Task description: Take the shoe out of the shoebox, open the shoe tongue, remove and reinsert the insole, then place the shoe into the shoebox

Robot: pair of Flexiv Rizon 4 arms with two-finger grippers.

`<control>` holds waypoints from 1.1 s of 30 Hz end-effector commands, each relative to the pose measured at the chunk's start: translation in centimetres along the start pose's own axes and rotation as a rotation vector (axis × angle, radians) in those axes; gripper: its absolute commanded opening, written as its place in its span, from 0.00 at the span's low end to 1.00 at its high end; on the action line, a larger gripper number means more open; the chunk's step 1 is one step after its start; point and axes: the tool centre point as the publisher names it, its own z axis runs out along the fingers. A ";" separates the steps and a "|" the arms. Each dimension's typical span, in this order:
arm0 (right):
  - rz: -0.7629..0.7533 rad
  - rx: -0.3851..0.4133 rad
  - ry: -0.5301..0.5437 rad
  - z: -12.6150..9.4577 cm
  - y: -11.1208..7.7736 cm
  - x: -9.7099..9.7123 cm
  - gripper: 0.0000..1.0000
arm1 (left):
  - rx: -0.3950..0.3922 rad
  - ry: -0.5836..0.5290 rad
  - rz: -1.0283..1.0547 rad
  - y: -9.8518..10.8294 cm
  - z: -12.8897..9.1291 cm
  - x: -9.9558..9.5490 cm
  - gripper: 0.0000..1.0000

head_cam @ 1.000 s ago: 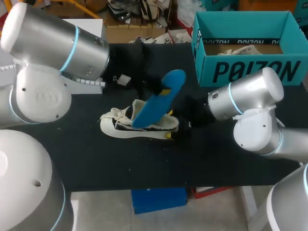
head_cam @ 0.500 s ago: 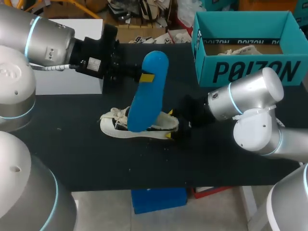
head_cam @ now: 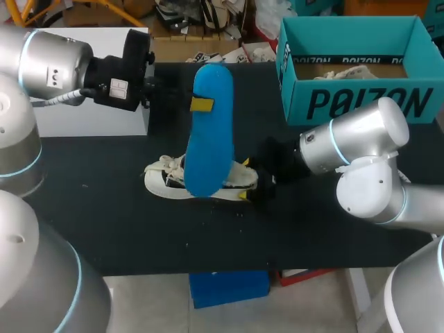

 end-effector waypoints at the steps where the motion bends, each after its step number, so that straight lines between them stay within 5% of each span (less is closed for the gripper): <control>1: 0.001 0.003 -0.002 0.2 -0.2 0.1 0.00 | 0.108 0.091 -0.033 -0.5 -0.3 0.5 0.00; 12: 0.001 0.003 -0.002 0.2 -0.2 0.1 0.00 | 0.154 0.174 0.020 -3.7 -0.7 3.4 0.00; 31: 0.001 0.003 -0.002 0.2 -0.2 0.1 0.00 | 0.193 0.191 0.055 -5.0 -1.0 5.4 0.00; 32: 0.001 0.003 -0.002 0.2 -0.2 0.1 0.24 | 0.193 0.191 0.055 -5.0 -1.0 5.4 0.00; 33: 0.000 0.036 -0.009 -0.3 -0.1 0.0 0.66 | 0.193 0.191 0.055 -5.0 -1.0 5.4 0.00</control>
